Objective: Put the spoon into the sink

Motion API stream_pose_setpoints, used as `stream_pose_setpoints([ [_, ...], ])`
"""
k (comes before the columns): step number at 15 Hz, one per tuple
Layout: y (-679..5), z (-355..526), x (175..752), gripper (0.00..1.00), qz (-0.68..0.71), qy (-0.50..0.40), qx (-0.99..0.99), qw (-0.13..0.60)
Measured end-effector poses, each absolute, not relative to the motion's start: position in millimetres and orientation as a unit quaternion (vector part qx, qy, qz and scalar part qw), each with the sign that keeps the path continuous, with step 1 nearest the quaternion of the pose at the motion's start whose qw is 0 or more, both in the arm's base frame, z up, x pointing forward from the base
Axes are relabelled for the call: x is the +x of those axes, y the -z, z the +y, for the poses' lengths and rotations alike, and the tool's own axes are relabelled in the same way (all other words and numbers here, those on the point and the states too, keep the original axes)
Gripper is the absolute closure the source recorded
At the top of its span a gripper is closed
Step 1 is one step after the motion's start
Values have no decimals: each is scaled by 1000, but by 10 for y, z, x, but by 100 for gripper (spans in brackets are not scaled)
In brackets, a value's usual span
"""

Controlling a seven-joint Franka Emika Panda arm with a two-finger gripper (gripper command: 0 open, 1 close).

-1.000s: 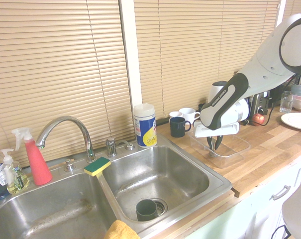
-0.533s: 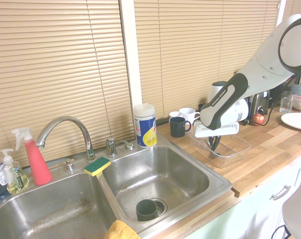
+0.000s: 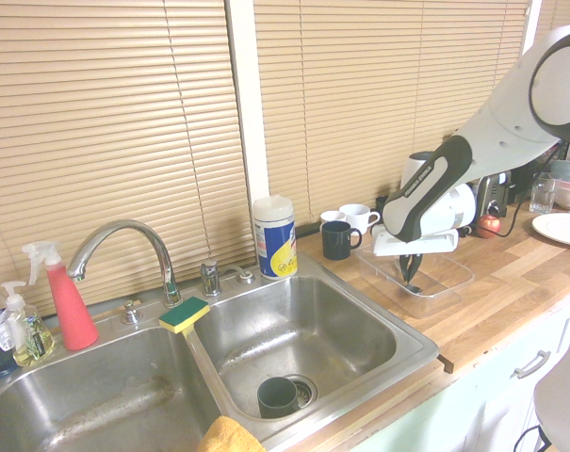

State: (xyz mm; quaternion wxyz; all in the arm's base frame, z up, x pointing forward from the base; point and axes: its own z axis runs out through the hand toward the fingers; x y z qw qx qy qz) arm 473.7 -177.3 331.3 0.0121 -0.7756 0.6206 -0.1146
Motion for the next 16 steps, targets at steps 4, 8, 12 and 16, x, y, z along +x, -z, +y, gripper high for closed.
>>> stream_pose_setpoints([
  [4,-3798,-1679,4482,100,614,153,-774,38],
  [8,-4419,-1198,4339,100,574,192,-795,42],
  [12,-4714,34,4439,100,504,229,-833,-1],
  [16,-4374,1166,4582,100,434,240,-866,-59],
])
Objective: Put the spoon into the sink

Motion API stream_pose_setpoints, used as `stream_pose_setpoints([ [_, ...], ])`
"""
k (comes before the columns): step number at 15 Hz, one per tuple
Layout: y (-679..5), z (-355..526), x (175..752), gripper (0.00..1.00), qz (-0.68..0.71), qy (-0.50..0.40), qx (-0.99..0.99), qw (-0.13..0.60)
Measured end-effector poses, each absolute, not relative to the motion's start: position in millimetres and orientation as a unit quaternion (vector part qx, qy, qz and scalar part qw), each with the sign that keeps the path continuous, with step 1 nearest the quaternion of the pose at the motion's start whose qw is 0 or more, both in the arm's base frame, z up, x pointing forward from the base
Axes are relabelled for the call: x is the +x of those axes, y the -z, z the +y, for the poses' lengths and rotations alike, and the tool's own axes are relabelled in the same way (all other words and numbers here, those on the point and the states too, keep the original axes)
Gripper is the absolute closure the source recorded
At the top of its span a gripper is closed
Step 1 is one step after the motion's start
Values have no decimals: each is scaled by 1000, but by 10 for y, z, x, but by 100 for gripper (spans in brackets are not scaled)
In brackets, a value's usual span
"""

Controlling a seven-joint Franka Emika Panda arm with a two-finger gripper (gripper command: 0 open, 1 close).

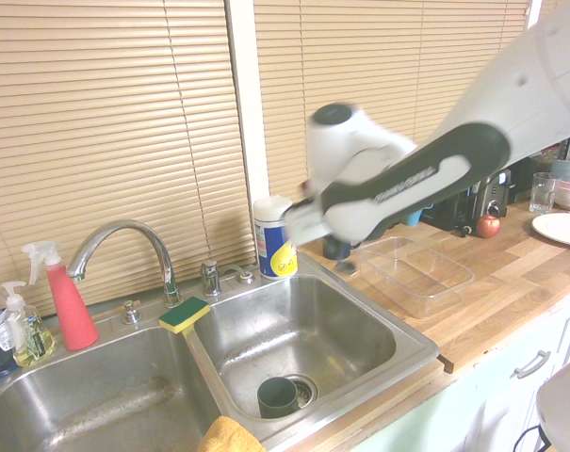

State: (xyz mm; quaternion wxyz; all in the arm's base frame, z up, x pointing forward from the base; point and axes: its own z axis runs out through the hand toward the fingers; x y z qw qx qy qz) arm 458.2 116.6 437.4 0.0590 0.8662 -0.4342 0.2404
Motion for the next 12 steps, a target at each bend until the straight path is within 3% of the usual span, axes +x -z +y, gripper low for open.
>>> stream_pose_setpoints([
  [3,-3656,1687,4727,100,-404,-216,882,111],
  [6,-2866,1566,4939,100,-402,-175,883,165],
  [12,-1573,1666,5453,100,-410,-90,885,202],
])
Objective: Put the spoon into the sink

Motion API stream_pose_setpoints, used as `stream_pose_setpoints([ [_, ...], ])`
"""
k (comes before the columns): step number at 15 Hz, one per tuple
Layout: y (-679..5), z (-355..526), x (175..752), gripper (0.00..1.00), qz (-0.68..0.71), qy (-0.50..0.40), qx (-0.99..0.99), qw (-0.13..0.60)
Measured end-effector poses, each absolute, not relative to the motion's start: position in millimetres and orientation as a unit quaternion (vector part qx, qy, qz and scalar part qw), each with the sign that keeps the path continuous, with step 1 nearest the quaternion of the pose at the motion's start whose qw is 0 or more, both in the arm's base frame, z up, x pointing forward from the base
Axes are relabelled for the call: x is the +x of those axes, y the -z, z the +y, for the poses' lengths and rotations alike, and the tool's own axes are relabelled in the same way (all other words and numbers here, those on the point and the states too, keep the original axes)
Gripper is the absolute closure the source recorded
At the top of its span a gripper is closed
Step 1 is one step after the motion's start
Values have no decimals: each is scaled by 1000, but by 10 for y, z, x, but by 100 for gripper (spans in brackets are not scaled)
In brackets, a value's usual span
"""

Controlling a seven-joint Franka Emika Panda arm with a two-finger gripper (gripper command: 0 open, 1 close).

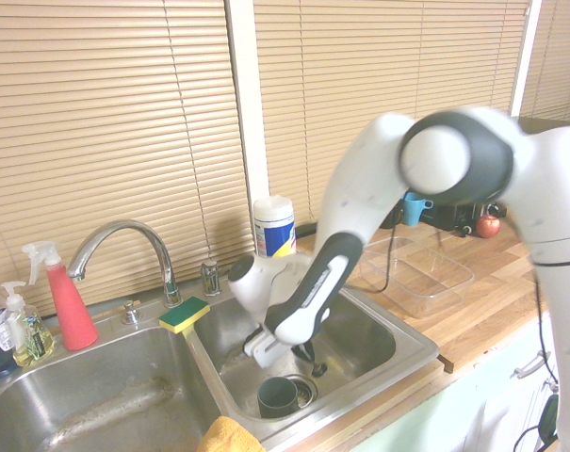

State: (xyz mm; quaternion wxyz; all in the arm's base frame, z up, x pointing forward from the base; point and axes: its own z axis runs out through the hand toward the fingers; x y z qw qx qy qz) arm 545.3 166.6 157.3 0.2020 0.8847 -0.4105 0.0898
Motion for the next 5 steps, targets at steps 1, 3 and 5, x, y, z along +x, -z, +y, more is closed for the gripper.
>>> stream_pose_setpoints([
  [1,-1482,1653,5480,0,-412,-77,884,205],
  [3,-1472,1620,5518,0,-413,-65,885,206],
  [5,-1569,1675,5544,0,-407,-70,888,203],
])
